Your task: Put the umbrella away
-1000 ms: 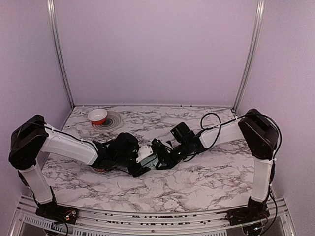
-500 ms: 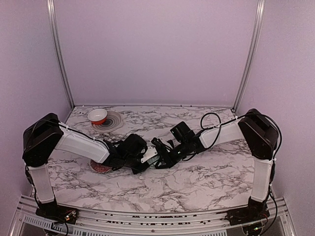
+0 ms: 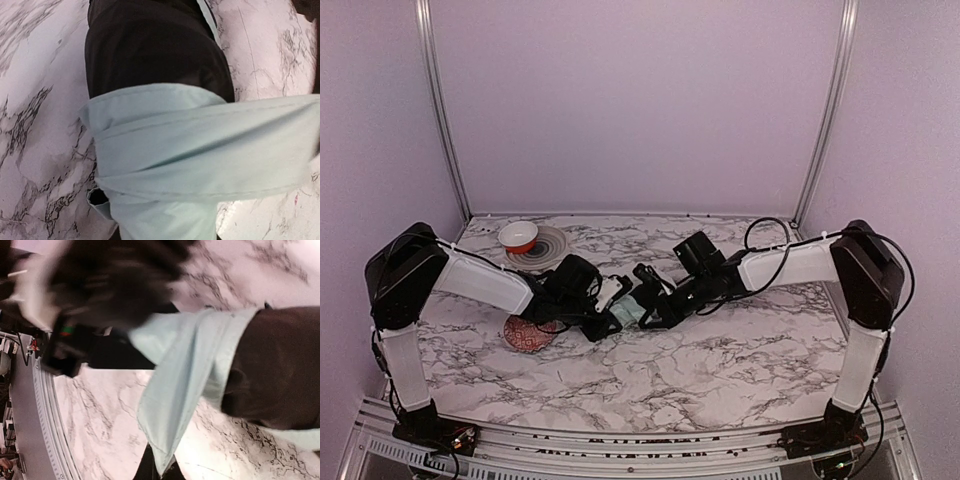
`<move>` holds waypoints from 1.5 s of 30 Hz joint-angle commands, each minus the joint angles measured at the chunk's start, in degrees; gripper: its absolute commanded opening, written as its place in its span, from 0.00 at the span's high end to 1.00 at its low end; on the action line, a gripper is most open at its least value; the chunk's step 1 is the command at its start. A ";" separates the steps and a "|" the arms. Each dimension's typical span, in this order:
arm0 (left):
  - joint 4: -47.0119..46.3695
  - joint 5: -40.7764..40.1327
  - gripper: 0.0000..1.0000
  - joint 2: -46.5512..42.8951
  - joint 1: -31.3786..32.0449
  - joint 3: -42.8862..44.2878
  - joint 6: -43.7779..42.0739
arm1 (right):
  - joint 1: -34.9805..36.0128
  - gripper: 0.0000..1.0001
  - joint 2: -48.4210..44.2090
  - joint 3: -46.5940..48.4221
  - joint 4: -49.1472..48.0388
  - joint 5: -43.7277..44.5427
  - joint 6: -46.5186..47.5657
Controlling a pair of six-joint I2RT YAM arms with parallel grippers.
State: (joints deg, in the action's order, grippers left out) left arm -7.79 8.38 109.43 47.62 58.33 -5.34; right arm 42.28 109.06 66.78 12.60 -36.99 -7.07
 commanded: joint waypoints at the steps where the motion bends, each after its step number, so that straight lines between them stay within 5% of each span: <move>1: -5.20 7.19 1.00 0.46 -5.13 -3.76 16.21 | 2.07 1.00 -7.92 1.69 2.25 -1.90 0.82; 12: -25.80 19.63 1.00 -1.20 -16.00 -8.59 38.22 | 5.44 1.00 -12.69 -0.89 7.32 -4.75 4.09; 29: -49.81 27.60 1.00 -9.98 -16.19 -11.15 51.83 | 2.13 1.00 -12.28 -4.54 -1.48 -2.77 10.44; 45: -52.21 40.64 1.00 -19.71 -12.61 -11.56 48.50 | -0.71 1.00 -11.78 1.11 -9.03 6.89 22.93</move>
State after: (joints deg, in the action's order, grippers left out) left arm -48.71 45.76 94.74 34.83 45.15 43.99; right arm 42.83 98.24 67.81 0.12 -33.82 12.45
